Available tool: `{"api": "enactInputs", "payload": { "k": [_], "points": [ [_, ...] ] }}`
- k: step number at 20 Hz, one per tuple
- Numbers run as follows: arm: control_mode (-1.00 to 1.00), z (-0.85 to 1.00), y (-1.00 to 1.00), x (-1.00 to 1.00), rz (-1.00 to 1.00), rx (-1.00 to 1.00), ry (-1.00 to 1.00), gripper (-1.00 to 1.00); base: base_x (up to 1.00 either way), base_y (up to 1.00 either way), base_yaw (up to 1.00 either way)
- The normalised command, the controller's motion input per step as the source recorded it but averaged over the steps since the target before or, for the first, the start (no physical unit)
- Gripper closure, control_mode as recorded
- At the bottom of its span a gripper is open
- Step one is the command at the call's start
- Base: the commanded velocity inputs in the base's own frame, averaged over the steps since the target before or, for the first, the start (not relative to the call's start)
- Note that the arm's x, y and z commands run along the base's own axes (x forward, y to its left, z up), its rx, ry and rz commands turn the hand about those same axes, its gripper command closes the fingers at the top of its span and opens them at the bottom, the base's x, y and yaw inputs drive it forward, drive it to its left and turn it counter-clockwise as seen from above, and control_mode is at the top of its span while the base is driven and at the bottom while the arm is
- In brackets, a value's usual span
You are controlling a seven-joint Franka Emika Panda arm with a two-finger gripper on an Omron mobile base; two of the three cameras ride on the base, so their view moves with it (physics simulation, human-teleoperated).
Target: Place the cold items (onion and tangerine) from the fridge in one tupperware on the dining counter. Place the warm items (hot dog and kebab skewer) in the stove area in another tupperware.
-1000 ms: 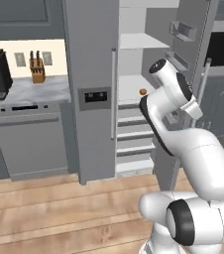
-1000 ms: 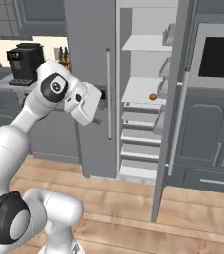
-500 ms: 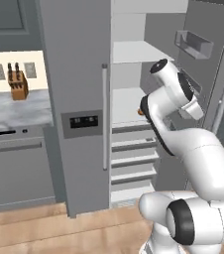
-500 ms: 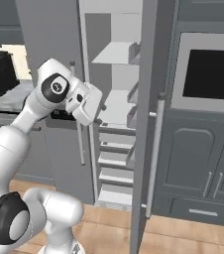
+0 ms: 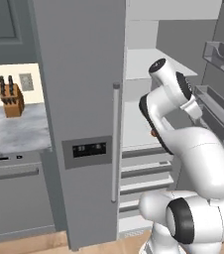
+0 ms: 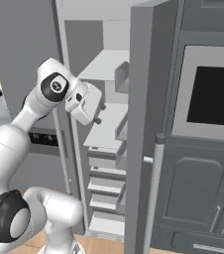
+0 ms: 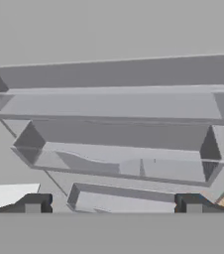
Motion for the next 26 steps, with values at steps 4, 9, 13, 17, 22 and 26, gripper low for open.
{"api": "enactInputs", "payload": {
  "k": [4, 9, 13, 17, 22, 26],
  "points": [
    [1.00, 0.00, 0.00, 0.00, 0.00, 0.00, 0.00, -1.00, 0.59, 0.00, 0.00],
    [-1.00, 0.00, -0.04, 0.16, 0.00, 0.05, 0.00, -1.00, 0.33, 0.00, 0.00],
    [-1.00, -0.26, -0.17, 0.35, 0.06, 0.12, -0.07, -1.00, 0.00, 0.00, 0.00],
    [-1.00, -0.94, -0.14, 0.03, 0.15, 0.15, -0.33, -1.00, 0.00, 0.00, 0.00],
    [-1.00, -1.00, 0.10, -0.64, 0.26, 0.13, -0.43, -1.00, 0.00, 0.00, 0.00],
    [-1.00, -0.95, 0.19, -0.23, 0.36, 0.09, -0.19, -1.00, 0.00, 0.00, 0.00]
  ]
}}
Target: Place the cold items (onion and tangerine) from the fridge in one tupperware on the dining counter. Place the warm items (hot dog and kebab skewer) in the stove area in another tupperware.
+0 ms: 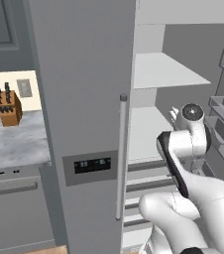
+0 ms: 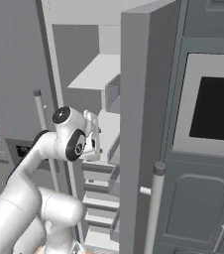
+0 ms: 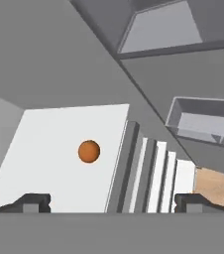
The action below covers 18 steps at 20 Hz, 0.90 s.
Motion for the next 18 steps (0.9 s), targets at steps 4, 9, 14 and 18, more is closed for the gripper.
{"api": "enactInputs", "payload": {
  "k": [4, 9, 14, 18],
  "points": [
    [-1.00, -0.62, 0.16, 0.00, 0.40, -0.07, 0.05, -1.00, 0.00, 0.00, 0.00],
    [-1.00, -0.20, 0.26, 0.31, 0.32, -0.07, 0.00, -1.00, 0.00, 0.00, 0.00],
    [-1.00, -0.05, 0.16, 0.36, 0.14, -0.16, 0.01, -1.00, 0.00, 0.00, 0.00],
    [-1.00, -0.01, 0.24, 0.34, -0.02, -0.22, 0.06, -1.00, 0.00, 0.00, 0.00]
  ]
}}
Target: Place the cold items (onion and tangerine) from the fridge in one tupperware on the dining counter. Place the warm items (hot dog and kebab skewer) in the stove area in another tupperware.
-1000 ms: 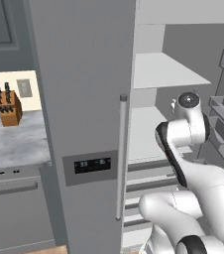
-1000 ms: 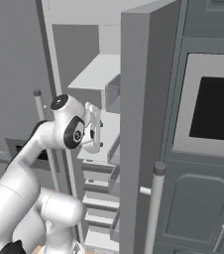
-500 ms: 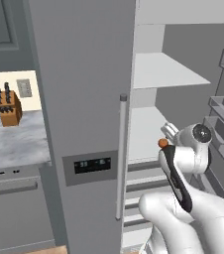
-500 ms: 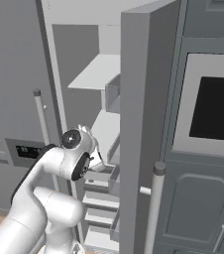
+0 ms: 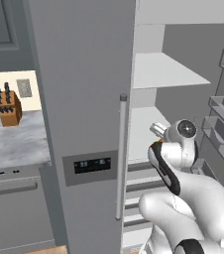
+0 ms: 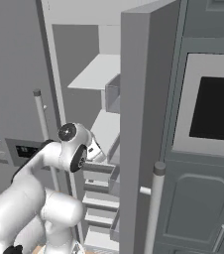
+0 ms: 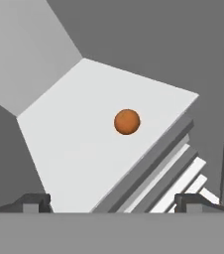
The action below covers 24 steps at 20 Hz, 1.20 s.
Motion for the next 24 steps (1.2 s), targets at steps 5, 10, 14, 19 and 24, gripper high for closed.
{"api": "enactInputs", "payload": {
  "k": [5, 10, 14, 19, 24],
  "points": [
    [-1.00, 0.00, -0.51, 0.38, 0.04, -0.05, 0.21, -1.00, 0.00, 0.00, 0.00],
    [-1.00, -0.05, -0.28, 0.46, 0.13, -0.01, 0.22, -1.00, 0.00, 0.00, 0.00],
    [-1.00, -0.59, -0.13, 0.43, 0.12, -0.03, 0.10, -1.00, 0.00, 0.00, 0.00],
    [-1.00, -0.86, -0.17, 0.15, 0.10, -0.07, 0.06, -1.00, 0.00, 0.00, 0.00],
    [-1.00, -0.43, -0.07, 0.36, 0.09, -0.01, 0.00, -1.00, 0.00, 0.00, 0.00]
  ]
}}
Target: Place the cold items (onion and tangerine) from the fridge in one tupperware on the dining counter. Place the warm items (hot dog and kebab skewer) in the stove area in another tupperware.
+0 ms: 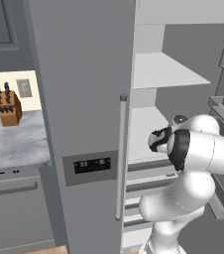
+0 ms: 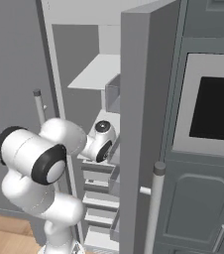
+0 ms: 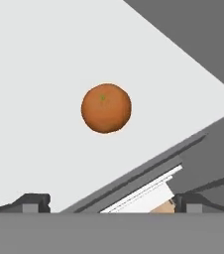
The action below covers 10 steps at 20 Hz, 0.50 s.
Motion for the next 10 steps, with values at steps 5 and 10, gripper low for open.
{"api": "enactInputs", "payload": {
  "k": [5, 10],
  "points": [
    [-1.00, -0.08, -0.12, 0.62, 0.07, 0.00, 0.00, -1.00, 0.00, 0.00, 0.00],
    [-1.00, -0.26, -0.17, 0.41, 0.01, -0.05, 0.00, -1.00, 0.00, 0.00, 0.00]
  ]
}}
